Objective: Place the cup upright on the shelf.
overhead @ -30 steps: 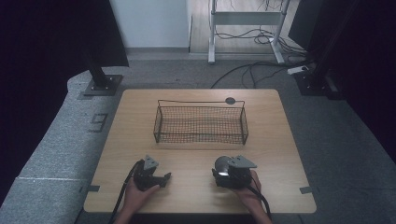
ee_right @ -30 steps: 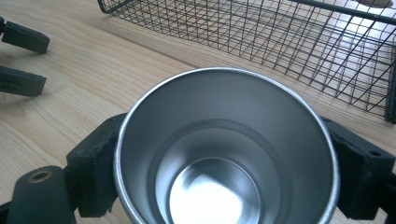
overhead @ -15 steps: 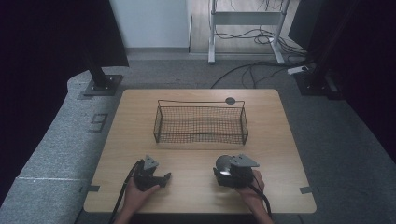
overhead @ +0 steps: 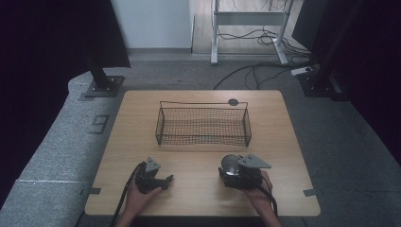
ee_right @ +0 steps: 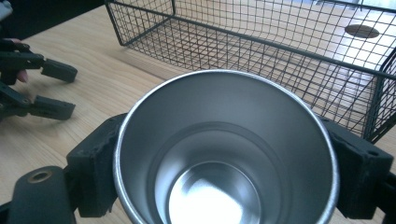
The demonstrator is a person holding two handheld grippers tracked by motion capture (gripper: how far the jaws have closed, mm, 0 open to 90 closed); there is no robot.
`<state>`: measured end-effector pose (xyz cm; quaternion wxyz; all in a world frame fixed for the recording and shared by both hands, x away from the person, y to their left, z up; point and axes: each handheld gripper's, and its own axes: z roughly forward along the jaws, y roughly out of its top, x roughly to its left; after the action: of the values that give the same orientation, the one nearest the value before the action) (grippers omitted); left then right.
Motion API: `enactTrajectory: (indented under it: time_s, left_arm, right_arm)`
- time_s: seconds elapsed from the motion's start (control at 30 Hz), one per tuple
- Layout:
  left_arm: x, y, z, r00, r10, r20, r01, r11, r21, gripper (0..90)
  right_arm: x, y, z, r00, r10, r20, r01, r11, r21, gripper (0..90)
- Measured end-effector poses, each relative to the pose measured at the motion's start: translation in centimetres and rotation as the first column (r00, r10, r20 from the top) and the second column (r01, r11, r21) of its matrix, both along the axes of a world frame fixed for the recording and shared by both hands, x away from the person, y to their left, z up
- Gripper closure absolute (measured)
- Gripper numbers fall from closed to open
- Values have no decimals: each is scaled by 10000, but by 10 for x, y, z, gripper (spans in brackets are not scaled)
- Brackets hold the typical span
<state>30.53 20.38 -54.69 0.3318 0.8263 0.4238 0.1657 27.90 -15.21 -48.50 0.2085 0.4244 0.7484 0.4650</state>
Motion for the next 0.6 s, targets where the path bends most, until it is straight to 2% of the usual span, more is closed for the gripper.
enactTrajectory:
  time_s: [0.33,0.6]
  left_arm:
    - [0,0,0,10000,2,0,-2,10000,-1,166]
    - [0,0,0,10000,9,4,-9,10000,-12,166]
  right_arm:
    - [1,-10,15,9996,-191,213,182,9991,395,133]
    - [5,-7,28,9988,-146,474,131,9994,322,133]
